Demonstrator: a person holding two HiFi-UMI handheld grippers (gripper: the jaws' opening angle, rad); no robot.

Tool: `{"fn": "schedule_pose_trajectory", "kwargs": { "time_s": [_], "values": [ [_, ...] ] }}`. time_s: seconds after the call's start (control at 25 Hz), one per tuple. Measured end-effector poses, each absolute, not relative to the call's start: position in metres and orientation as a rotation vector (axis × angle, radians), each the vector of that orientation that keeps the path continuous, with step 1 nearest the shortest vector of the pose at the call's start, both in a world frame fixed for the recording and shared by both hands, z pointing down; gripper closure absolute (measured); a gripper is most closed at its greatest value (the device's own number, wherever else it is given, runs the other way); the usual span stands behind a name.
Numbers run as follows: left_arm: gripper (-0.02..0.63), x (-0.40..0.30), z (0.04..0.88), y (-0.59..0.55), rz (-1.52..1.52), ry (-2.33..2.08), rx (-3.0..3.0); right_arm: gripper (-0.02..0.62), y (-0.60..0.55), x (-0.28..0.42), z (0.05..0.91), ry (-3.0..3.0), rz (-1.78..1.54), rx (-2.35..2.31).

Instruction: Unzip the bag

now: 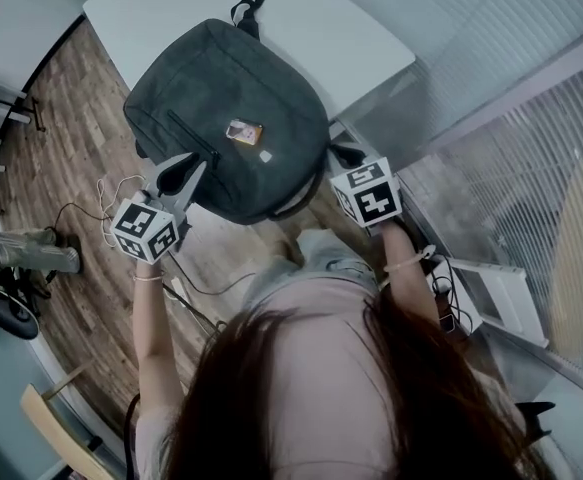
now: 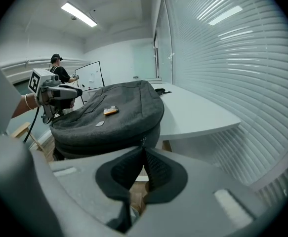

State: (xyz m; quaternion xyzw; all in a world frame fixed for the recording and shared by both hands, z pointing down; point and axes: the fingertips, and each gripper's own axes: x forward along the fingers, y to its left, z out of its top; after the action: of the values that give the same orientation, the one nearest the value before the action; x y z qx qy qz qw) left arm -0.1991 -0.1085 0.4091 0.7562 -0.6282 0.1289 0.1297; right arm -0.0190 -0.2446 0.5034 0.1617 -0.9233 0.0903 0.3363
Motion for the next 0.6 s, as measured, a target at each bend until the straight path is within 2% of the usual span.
{"fn": "schedule_pose_trajectory", "kwargs": {
  "time_s": [0.6],
  "values": [
    [0.48, -0.109, 0.415, -0.148, 0.434, -1.669, 2.233, 0.583, -0.246, -0.019, 0.508, -2.462, 0.191, 0.268]
  ]
}}
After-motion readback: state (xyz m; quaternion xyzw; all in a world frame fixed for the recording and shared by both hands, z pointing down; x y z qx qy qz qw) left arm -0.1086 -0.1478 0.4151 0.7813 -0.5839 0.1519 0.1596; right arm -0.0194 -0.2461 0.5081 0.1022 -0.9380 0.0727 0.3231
